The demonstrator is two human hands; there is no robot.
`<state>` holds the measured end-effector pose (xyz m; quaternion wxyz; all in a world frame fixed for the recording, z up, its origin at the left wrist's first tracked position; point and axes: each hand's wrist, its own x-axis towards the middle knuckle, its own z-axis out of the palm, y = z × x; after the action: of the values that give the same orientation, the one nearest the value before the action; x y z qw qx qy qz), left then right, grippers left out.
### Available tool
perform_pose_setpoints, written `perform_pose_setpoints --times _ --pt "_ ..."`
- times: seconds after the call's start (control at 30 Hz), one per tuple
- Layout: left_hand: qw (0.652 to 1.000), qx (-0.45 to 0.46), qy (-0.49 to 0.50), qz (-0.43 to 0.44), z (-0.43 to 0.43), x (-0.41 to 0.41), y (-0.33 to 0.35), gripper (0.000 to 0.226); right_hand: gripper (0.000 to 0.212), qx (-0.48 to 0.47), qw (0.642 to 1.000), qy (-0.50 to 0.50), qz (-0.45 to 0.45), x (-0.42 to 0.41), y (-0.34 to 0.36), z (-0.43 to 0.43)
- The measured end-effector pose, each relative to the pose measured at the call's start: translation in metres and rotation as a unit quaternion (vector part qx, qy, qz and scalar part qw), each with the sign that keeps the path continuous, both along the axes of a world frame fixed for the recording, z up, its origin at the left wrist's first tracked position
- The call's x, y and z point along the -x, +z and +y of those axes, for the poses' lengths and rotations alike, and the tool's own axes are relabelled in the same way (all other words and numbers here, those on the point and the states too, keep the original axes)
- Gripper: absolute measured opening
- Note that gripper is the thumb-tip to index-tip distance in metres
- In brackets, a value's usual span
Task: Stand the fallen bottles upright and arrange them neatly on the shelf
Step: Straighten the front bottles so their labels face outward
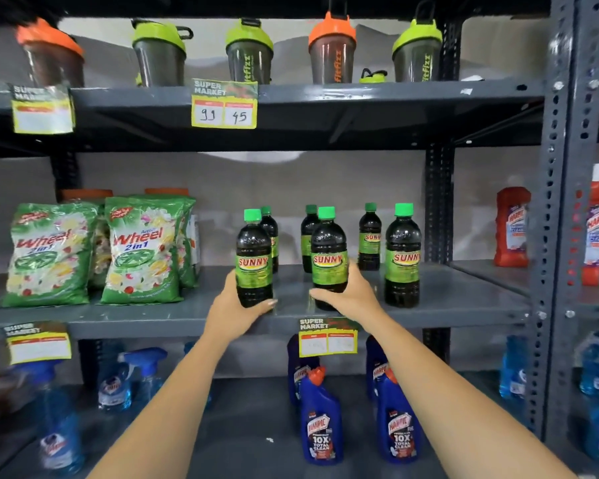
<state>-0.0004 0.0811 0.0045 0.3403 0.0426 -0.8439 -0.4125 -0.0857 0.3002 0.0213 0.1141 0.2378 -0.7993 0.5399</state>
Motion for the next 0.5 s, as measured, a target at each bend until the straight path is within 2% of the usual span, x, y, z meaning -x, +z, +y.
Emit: perform_pose_setpoints --times 0.1,0.2,0.5 --pt "1.0 0.014 0.018 0.005 -0.0075 0.0041 0.0007 0.078 0.07 0.011 0.999 -0.047 0.011 0.0017 -0.0026 -0.0015" --pt "1.0 0.015 0.018 0.006 -0.0092 0.0054 0.0001 0.076 0.066 0.008 0.997 -0.074 0.028 -0.0012 -0.0043 -0.0019" --pt "0.999 0.021 0.028 0.0 -0.0073 0.0036 -0.0007 0.075 0.066 -0.001 1.0 -0.023 -0.003 -0.0046 0.0005 0.0018"
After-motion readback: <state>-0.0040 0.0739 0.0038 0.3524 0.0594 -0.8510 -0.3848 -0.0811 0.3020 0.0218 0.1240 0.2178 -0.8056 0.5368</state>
